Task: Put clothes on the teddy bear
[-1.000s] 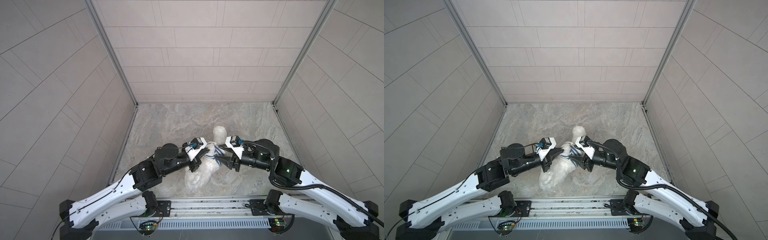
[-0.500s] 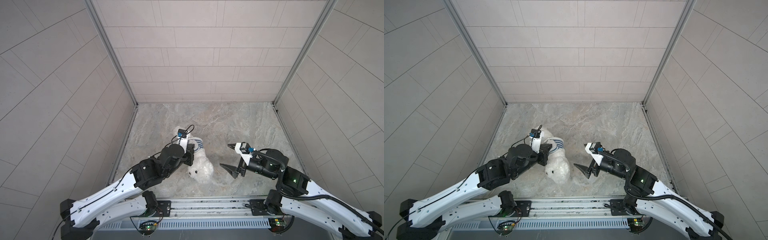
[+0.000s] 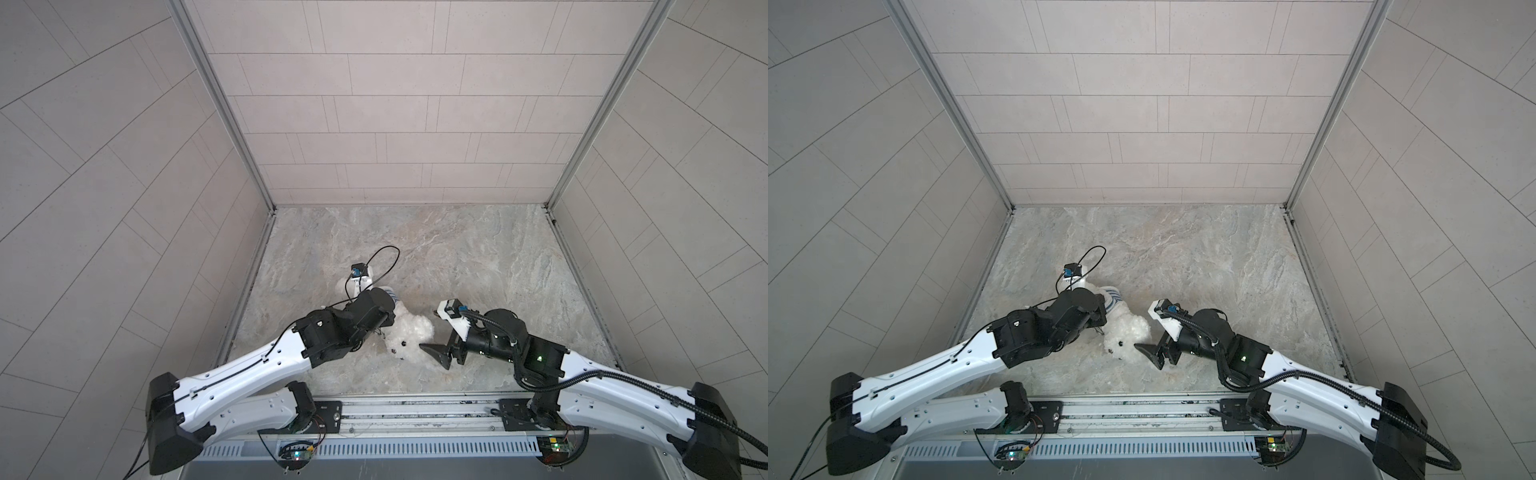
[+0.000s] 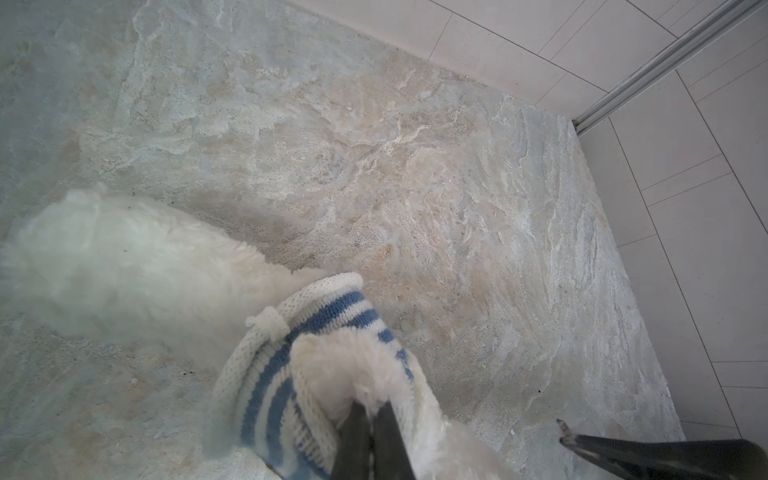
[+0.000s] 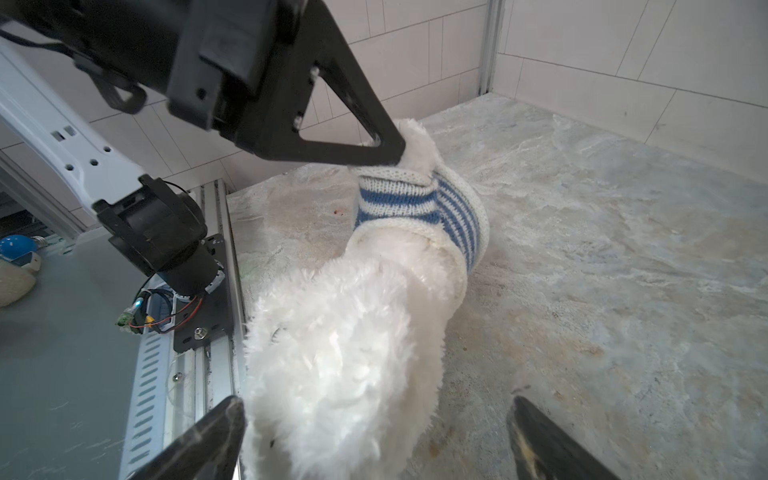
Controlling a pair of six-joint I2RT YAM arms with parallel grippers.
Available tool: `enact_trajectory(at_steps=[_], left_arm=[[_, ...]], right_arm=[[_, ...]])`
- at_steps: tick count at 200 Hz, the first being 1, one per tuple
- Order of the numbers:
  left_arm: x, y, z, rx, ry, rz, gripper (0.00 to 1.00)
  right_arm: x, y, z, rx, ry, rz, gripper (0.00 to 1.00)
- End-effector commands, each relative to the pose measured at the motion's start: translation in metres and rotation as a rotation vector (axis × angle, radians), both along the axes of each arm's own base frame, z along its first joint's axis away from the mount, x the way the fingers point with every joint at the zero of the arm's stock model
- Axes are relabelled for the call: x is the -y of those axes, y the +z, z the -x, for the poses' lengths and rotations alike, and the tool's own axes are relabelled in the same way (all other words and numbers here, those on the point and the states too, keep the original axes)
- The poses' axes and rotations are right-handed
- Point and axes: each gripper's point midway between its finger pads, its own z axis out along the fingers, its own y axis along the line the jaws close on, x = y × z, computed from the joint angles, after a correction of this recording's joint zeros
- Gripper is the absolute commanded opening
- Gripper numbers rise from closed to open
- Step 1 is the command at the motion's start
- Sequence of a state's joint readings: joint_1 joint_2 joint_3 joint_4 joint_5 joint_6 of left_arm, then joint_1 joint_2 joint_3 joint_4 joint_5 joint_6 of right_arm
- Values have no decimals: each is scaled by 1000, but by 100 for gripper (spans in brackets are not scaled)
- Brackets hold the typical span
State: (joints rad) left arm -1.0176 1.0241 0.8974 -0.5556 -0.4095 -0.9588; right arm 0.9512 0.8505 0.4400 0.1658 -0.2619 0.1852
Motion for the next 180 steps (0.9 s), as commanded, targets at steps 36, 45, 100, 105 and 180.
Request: enact_trajectory(at_steps=[36, 45, 100, 105, 180], left_arm=[[12, 13, -4, 3, 22, 110, 0], [12, 13, -3, 5, 19, 116, 0], [18, 16, -2, 71, -55, 155, 0], [19, 15, -1, 78, -68, 147, 0], [18, -11, 7, 45, -207, 11, 7]], right_arm=[[-17, 5, -20, 10, -47, -39, 93], [-20, 1, -20, -1, -40, -27, 89], [-21, -9, -23, -12, -30, 36, 39], [-20, -10, -23, -11, -29, 47, 32], [-13, -17, -23, 25, 90, 206, 0]])
